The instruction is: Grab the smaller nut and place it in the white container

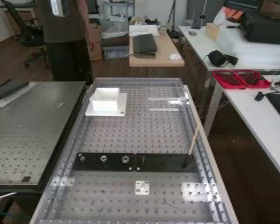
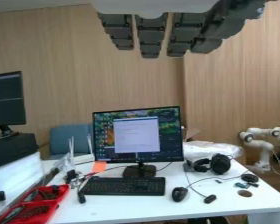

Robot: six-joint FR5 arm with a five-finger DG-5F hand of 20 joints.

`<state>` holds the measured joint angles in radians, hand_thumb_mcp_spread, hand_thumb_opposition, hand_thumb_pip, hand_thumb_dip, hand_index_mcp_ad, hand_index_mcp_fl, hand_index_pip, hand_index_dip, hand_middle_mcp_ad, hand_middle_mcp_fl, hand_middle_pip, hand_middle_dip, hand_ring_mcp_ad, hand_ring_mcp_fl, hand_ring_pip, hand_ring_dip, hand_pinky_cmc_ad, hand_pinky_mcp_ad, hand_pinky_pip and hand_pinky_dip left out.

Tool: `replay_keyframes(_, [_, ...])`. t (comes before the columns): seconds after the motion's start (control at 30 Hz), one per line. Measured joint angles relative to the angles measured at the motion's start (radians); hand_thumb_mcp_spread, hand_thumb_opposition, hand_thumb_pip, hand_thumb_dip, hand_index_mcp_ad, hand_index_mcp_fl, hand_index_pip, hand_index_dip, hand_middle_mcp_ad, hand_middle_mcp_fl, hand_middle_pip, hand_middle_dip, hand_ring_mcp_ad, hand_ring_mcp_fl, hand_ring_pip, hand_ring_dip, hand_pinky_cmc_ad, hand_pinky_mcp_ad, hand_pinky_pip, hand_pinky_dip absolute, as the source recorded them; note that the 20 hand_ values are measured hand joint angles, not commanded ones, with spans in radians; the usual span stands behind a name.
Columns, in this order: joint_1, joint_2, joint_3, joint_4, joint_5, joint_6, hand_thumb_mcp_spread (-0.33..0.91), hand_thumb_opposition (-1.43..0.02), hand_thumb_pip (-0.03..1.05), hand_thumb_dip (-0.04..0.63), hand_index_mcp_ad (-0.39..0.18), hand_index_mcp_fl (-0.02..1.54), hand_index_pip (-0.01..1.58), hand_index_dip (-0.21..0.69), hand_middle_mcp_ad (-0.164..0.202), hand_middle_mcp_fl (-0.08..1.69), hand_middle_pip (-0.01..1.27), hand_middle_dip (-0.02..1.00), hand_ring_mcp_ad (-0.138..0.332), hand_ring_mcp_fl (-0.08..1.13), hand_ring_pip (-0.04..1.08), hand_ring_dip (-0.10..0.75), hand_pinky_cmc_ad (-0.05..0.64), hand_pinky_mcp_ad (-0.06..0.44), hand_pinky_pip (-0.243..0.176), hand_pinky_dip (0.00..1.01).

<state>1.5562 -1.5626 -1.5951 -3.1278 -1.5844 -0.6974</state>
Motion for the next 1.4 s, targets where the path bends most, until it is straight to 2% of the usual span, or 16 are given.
replay_keyframes(0.1, [-0.002, -0.001, 0.000, 0.001, -0.001, 0.001, 0.03, -0.03, 0.03, 0.000, 0.005, 0.00, 0.01, 0.016, 0.049, 0.01, 0.02, 0.02, 0.065, 0.00, 0.00, 0.012, 0.038, 0.035, -0.010, 0.02])
replay_keyframes(0.13, [-0.002, -0.001, -0.001, 0.002, -0.002, 0.001, 0.08, -0.10, 0.11, 0.003, 0.005, 0.00, 0.00, 0.016, 0.049, 0.00, 0.02, 0.02, 0.065, 0.00, 0.00, 0.012, 0.045, 0.033, -0.012, 0.04])
replay_keyframes(0.17, [-0.003, -0.001, -0.001, 0.002, -0.003, 0.001, 0.16, -0.18, 0.23, 0.023, 0.005, 0.00, 0.01, 0.016, 0.049, 0.00, 0.04, 0.04, 0.065, 0.00, 0.01, 0.014, 0.058, 0.051, -0.010, 0.07])
replay_keyframes(0.2, [-0.004, -0.001, -0.001, 0.002, -0.004, 0.001, 0.23, -0.28, 0.28, 0.024, 0.005, 0.00, 0.01, 0.019, 0.049, 0.01, 0.07, 0.05, 0.066, 0.00, 0.01, 0.014, 0.094, 0.082, -0.010, 0.11])
replay_keyframes(0.27, [-0.005, -0.001, -0.001, 0.003, -0.005, 0.001, 0.27, -0.41, 0.27, 0.024, 0.002, -0.01, 0.02, 0.033, 0.049, 0.00, 0.09, 0.08, 0.082, 0.00, 0.03, 0.016, 0.166, 0.150, -0.010, 0.17])
replay_keyframes(0.37, [-0.008, 0.000, -0.002, 0.004, -0.008, 0.001, 0.26, -0.54, 0.26, 0.019, -0.012, 0.00, 0.05, 0.063, 0.051, -0.01, 0.10, 0.11, 0.113, 0.00, 0.05, 0.024, 0.264, 0.225, -0.044, 0.27])
replay_keyframes(0.5, [-0.013, 0.001, -0.005, 0.006, -0.014, 0.003, 0.27, -0.62, 0.26, 0.019, -0.019, 0.00, 0.06, 0.079, 0.052, 0.00, 0.12, 0.14, 0.155, 0.00, 0.06, 0.044, 0.340, 0.279, -0.061, 0.34])
replay_keyframes(0.53, [-0.014, 0.001, -0.006, 0.006, -0.015, 0.003, 0.27, -0.62, 0.26, 0.019, -0.019, 0.00, 0.06, 0.079, 0.052, 0.00, 0.12, 0.14, 0.169, 0.00, 0.06, 0.044, 0.346, 0.274, -0.061, 0.34])
replay_keyframes(0.57, [-0.016, 0.001, -0.006, 0.007, -0.018, 0.004, 0.28, -0.63, 0.26, 0.019, -0.019, 0.00, 0.06, 0.079, 0.052, 0.00, 0.12, 0.15, 0.164, 0.00, 0.07, 0.044, 0.367, 0.295, -0.061, 0.35])
replay_keyframes(0.6, [-0.017, 0.001, -0.007, 0.008, -0.021, 0.005, 0.28, -0.64, 0.26, 0.019, -0.019, -0.01, 0.05, 0.075, 0.052, 0.00, 0.12, 0.16, 0.164, 0.00, 0.07, 0.051, 0.380, 0.291, -0.075, 0.36])
replay_keyframes(0.7, [-0.022, 0.000, -0.012, 0.012, -0.030, 0.006, 0.28, -0.66, 0.26, 0.019, -0.017, 0.00, 0.07, 0.089, 0.052, 0.00, 0.13, 0.16, 0.176, 0.00, 0.06, 0.051, 0.398, 0.316, -0.080, 0.37])
replay_keyframes(0.8, [-0.027, -0.001, -0.018, 0.013, -0.039, 0.009, 0.28, -0.66, 0.26, 0.019, -0.017, 0.00, 0.07, 0.091, 0.075, 0.00, 0.14, 0.17, 0.188, 0.00, 0.07, 0.052, 0.398, 0.314, -0.080, 0.37])
replay_keyframes(0.9, [-0.033, 0.000, -0.028, 0.020, -0.047, 0.006, 0.28, -0.68, 0.26, 0.019, -0.017, 0.00, 0.07, 0.094, 0.075, 0.00, 0.14, 0.17, 0.188, 0.01, 0.07, 0.054, 0.417, 0.311, -0.091, 0.38])
replay_keyframes(1.4, [-0.117, 0.002, -0.105, 0.093, -0.164, 0.013, 0.27, -0.70, 0.32, 0.031, -0.017, 0.00, 0.07, 0.079, 0.075, 0.00, 0.14, 0.19, 0.187, 0.00, 0.08, 0.058, 0.417, 0.314, -0.094, 0.38])
